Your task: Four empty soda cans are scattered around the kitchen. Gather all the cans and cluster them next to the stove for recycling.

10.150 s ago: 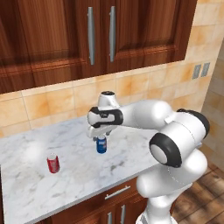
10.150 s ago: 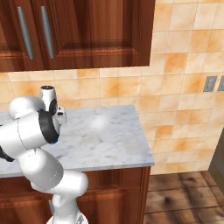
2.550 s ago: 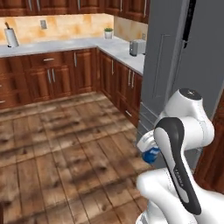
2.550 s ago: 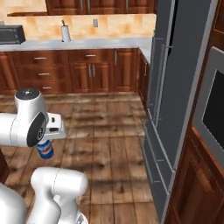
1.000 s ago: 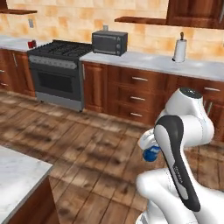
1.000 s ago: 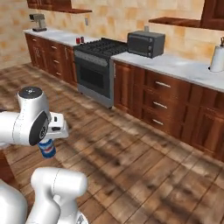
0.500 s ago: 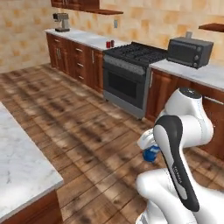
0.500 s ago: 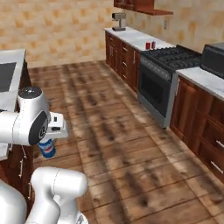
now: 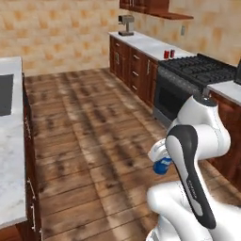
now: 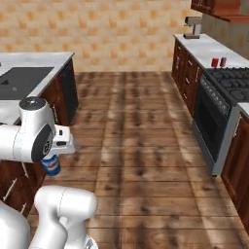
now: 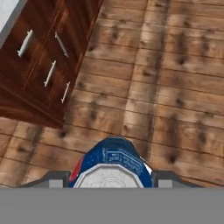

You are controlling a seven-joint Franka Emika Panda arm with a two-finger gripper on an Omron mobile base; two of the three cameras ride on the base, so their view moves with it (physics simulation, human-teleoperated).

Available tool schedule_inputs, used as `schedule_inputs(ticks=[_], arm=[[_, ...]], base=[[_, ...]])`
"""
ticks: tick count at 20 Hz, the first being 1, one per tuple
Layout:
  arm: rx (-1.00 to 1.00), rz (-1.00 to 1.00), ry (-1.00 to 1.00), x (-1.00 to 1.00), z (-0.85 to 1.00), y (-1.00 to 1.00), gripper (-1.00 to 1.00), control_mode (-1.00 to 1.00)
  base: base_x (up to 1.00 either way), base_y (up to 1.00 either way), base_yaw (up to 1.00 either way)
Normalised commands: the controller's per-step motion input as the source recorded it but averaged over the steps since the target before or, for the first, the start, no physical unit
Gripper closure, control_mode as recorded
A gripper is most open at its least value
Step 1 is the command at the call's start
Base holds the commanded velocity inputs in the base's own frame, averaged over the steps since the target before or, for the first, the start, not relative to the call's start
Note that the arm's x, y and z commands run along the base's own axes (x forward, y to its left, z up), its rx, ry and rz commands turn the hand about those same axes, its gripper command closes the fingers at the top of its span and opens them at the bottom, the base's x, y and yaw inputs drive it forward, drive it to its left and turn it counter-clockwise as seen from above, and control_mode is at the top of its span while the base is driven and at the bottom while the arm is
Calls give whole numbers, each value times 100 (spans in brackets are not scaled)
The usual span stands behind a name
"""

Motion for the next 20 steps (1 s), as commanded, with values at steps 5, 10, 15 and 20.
schedule_inputs(ticks=[5,10,15,20], arm=[[0,0,0,0,0,0,100,100],[0,0,0,0,0,0,100,100],[0,0,0,0,0,0,100,100],[0,0,0,0,0,0,100,100]], base=[[100,-91,50],[100,-99,30],[100,-90,9],[100,-10,-23]])
